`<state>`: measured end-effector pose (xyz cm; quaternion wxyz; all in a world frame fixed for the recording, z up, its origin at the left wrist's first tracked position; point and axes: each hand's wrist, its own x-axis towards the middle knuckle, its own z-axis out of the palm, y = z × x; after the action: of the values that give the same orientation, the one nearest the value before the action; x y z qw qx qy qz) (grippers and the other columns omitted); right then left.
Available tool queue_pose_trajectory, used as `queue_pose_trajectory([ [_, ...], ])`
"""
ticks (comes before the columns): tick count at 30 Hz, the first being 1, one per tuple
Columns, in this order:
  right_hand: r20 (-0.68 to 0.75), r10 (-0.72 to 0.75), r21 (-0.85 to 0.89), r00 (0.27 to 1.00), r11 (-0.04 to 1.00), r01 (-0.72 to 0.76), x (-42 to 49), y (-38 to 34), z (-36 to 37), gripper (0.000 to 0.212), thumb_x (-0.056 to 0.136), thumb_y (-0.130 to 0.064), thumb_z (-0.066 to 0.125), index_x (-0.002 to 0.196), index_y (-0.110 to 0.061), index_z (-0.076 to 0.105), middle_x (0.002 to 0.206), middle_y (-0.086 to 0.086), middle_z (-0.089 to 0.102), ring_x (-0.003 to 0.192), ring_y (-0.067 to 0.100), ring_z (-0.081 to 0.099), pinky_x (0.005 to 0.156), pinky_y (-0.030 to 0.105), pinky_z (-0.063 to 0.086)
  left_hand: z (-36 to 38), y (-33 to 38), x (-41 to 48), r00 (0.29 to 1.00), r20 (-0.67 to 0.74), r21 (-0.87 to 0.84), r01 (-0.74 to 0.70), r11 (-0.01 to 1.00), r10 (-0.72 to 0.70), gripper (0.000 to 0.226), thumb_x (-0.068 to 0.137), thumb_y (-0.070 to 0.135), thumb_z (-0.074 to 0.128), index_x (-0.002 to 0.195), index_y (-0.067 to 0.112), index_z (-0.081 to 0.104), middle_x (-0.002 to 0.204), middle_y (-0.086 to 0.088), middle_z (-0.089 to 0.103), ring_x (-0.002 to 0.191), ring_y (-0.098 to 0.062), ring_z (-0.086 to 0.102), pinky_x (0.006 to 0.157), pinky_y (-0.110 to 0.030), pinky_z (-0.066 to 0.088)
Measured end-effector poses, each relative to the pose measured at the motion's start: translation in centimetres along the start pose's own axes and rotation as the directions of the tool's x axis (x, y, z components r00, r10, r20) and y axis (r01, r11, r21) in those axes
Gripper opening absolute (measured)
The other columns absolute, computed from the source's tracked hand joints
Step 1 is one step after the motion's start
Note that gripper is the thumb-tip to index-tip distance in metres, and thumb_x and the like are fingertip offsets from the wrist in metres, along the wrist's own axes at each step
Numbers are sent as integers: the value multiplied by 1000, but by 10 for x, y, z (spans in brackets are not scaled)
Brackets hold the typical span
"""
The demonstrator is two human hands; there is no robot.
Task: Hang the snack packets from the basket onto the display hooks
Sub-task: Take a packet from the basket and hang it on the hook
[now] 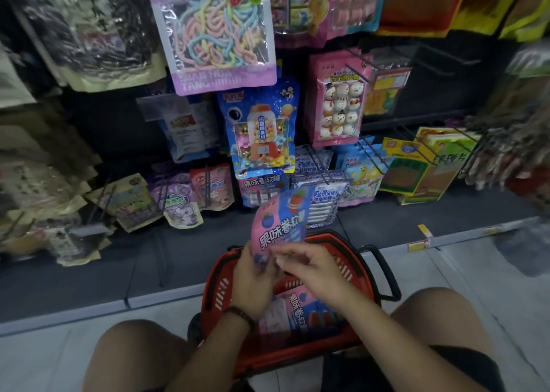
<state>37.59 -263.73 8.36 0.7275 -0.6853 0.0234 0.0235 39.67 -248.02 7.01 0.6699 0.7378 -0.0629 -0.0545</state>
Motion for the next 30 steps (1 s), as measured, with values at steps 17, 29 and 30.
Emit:
queue_pose_trajectory([
  [17,-193,12,-117,981,992,-35,57,-13,-62,17,95,-6,77,112,-5,75,82,10,79,57,23,71,53,33,58,-38,-3,56,995,-35,-12,94,996,-94,16,102,23,73,101,7,66,108,-5,79,112,-26,77,99,-45,63],
  [29,-197,69,-53,978,995,-80,112,20,-62,12,100,-7,71,102,-18,77,101,11,75,96,36,79,87,45,66,-38,-33,114,981,-178,175,108,979,-77,14,92,-10,76,93,3,74,87,-6,74,84,-27,69,73,-22,59],
  [30,-192,85,-57,978,994,-98,118,24,-61,16,100,-7,71,98,-22,77,102,11,74,98,38,78,89,48,66,-35,-35,120,978,-189,173,122,977,-88,14,92,-14,73,93,0,74,87,-6,71,83,-24,66,71,-16,56],
])
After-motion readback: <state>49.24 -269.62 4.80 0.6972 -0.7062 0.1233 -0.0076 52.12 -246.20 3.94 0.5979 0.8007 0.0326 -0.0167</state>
